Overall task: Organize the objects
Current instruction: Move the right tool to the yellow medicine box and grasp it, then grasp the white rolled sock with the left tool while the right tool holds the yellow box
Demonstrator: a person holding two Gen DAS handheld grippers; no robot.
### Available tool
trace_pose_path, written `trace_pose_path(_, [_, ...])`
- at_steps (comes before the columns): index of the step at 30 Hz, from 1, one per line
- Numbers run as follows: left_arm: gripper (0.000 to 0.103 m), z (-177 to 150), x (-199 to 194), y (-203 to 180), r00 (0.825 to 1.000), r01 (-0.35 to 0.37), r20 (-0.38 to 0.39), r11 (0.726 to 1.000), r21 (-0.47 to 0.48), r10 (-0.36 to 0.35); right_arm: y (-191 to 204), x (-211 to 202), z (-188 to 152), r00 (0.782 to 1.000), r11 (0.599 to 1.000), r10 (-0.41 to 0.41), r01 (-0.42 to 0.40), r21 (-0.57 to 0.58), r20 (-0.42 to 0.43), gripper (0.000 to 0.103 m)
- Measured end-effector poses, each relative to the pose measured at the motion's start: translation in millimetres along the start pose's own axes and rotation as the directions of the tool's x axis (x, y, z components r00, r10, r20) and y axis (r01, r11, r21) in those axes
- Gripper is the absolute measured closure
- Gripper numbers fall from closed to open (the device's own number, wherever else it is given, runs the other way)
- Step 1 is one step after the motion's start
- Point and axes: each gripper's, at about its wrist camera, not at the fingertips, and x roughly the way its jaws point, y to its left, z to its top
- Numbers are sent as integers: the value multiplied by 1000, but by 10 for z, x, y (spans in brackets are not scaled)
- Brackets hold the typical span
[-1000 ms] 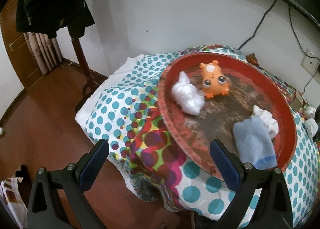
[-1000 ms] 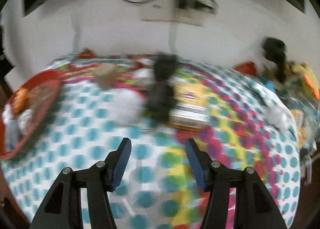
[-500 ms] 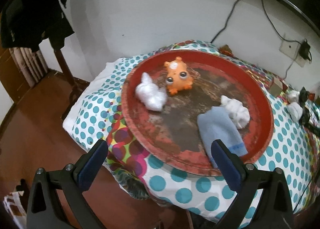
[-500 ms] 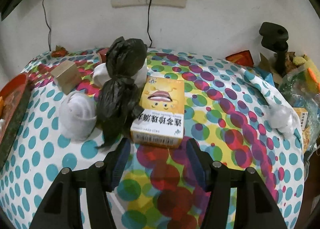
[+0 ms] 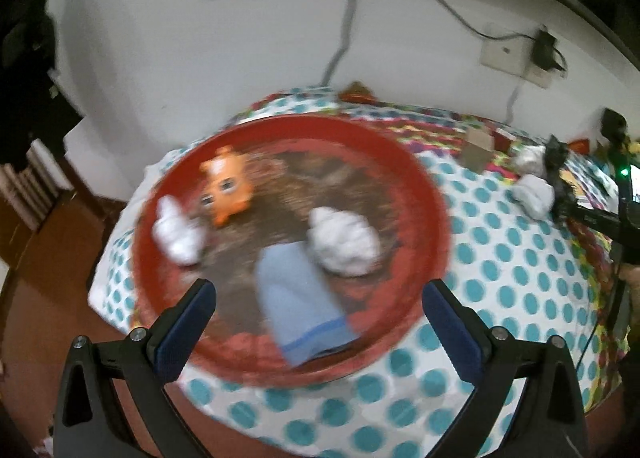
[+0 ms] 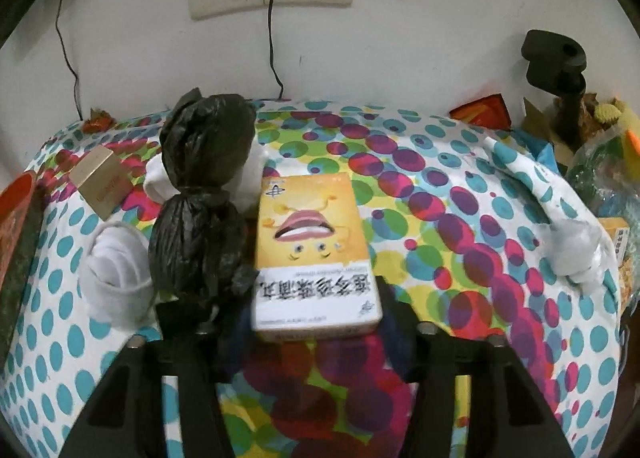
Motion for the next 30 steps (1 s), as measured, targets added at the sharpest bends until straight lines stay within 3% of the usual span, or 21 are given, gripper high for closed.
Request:
trace_pose_path(5, [0,169,141,-581,998,60,-22,995,75,-59,-201,-104,-122,1000,1000,14,-14,-2,4,50])
trace_pose_path(17, [0,573,601,-1917,969,233,-117,961,148,-217,-677,-488,-602,1000,1000,17,-17,-19,5,50])
trace_pose_path(30, [0,842,1321,-2421,970,194,-164,978,83,-179,-684,-490,-609,1000,999,21,-21,-27,5,49])
